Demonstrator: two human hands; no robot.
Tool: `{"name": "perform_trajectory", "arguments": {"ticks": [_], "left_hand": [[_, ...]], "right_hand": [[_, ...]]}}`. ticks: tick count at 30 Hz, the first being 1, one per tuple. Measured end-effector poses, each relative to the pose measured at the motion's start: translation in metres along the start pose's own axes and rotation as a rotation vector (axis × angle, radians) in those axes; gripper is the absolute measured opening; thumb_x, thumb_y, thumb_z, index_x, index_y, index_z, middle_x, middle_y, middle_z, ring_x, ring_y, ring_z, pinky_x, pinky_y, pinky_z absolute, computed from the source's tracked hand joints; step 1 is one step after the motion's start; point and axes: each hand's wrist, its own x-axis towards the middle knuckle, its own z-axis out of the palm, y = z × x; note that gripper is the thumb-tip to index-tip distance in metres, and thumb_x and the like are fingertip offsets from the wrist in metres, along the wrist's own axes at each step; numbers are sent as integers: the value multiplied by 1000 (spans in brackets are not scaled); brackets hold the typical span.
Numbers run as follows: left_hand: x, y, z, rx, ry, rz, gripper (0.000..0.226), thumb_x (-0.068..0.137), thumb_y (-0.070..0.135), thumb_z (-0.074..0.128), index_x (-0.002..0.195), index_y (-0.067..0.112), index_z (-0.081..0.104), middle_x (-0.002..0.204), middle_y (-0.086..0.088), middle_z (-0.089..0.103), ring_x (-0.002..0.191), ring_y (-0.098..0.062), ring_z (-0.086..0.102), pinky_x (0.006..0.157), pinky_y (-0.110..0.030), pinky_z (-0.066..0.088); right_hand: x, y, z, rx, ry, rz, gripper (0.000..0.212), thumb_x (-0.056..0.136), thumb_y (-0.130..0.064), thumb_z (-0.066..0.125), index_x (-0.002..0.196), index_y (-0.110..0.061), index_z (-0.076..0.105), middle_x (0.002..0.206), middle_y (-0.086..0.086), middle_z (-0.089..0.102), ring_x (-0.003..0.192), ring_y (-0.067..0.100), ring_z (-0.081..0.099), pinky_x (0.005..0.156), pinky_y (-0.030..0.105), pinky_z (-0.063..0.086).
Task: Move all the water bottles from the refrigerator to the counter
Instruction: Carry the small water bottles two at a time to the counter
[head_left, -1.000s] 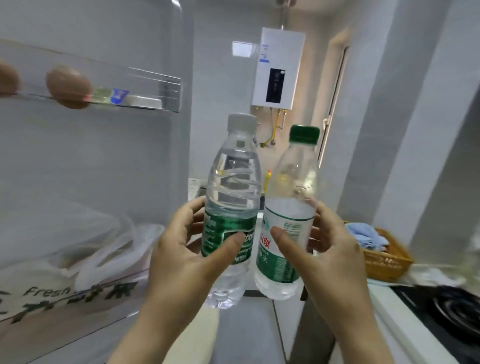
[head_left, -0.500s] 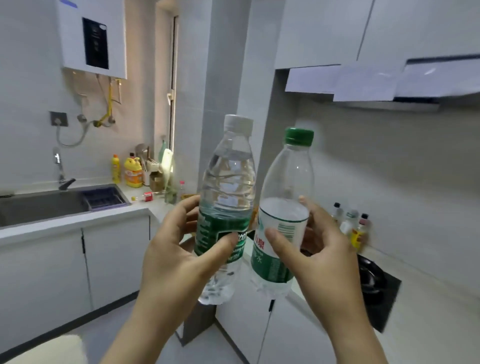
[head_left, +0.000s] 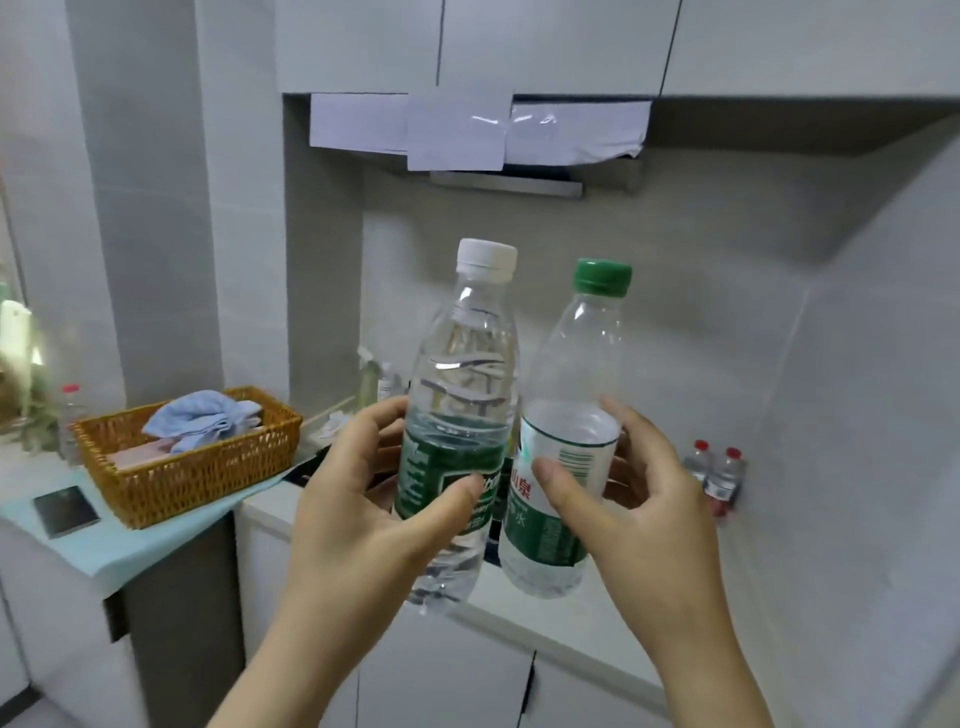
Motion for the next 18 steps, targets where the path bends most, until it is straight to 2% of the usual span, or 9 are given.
{"name": "perform_trajectory", "arguments": {"ticks": [2, 6, 10, 14, 18], "left_hand": [[7, -4, 29, -19, -28, 1, 58, 63, 25, 86, 115, 30, 61, 104, 9, 73, 98, -8, 69, 83, -19, 54], [19, -13, 88, -60, -62, -1, 61, 55, 43, 78, 113, 35, 61, 104, 12, 73, 98, -8, 69, 82, -26, 55], [26, -27, 136, -88, -99, -30, 62, 55, 43, 78, 114, 33, 62, 103, 8, 74, 97, -14, 70, 85, -37, 55], [35, -39, 170, -76, -141, -45, 61, 55, 44, 77, 113, 35, 62, 101, 9, 74, 94, -12, 70, 83, -36, 57], [51, -55, 200, -73, -194, -61, 64, 57, 39, 81, 117, 30, 61, 101, 9, 73, 95, -11, 69, 83, -34, 56]], "right_hand": [[12, 13, -22, -25, 26, 6, 70, 66, -47, 77, 131, -40, 53, 99, -39, 63, 93, -14, 60, 67, 10, 51], [35, 41, -65, -77, 79, 17, 74, 65, -50, 77, 134, -40, 51, 106, -30, 65, 98, -12, 60, 81, 20, 54], [52, 68, -99, -105, 99, 44, 75, 65, -46, 77, 134, -41, 50, 104, -34, 62, 97, -16, 58, 71, 9, 51], [64, 90, -122, -129, 123, 74, 80, 62, -50, 74, 137, -40, 48, 113, -29, 62, 99, -14, 58, 73, 10, 49], [80, 113, -135, -149, 164, 96, 77, 62, -49, 75, 134, -40, 50, 106, -32, 62, 96, -16, 58, 69, 2, 48]]}}
